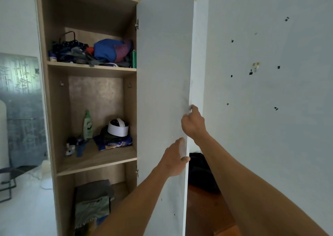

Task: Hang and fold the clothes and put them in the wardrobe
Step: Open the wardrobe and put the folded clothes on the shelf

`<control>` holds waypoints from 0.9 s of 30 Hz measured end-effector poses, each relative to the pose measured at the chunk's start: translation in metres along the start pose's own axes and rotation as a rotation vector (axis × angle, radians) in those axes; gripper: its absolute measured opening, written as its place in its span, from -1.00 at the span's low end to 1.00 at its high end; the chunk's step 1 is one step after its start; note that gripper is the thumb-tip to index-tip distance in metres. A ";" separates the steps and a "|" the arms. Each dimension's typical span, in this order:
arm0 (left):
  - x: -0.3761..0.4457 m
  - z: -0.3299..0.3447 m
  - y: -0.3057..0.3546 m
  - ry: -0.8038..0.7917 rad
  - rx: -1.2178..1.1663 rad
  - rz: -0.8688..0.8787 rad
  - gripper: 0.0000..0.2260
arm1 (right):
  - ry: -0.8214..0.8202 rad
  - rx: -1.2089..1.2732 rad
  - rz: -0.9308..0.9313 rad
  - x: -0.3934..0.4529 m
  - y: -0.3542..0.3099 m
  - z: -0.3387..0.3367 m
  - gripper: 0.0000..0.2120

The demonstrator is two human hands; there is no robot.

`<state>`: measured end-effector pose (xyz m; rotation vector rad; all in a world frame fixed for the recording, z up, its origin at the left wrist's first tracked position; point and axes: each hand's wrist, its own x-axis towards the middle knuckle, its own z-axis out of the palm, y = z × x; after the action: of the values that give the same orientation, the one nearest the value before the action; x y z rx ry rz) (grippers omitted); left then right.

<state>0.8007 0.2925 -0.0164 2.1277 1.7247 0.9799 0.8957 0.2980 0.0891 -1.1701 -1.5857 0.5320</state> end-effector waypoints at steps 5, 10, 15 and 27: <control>-0.006 -0.001 -0.012 0.109 -0.069 -0.056 -0.18 | 0.041 0.091 -0.022 -0.006 -0.005 0.010 -0.64; -0.030 -0.033 -0.038 0.217 -0.201 -0.156 -0.06 | 0.003 0.102 -0.135 -0.023 -0.031 0.036 -0.74; -0.059 -0.080 -0.079 0.262 -0.141 -0.235 -0.27 | -0.079 0.057 -0.288 -0.034 -0.063 0.090 -0.78; -0.089 -0.191 -0.198 0.234 -0.144 -0.381 -0.53 | -0.131 -0.073 -0.669 -0.029 -0.141 0.223 -0.38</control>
<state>0.5205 0.2216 -0.0158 1.5673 1.9984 1.2283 0.6339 0.2607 0.1095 -0.5972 -1.9911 0.1099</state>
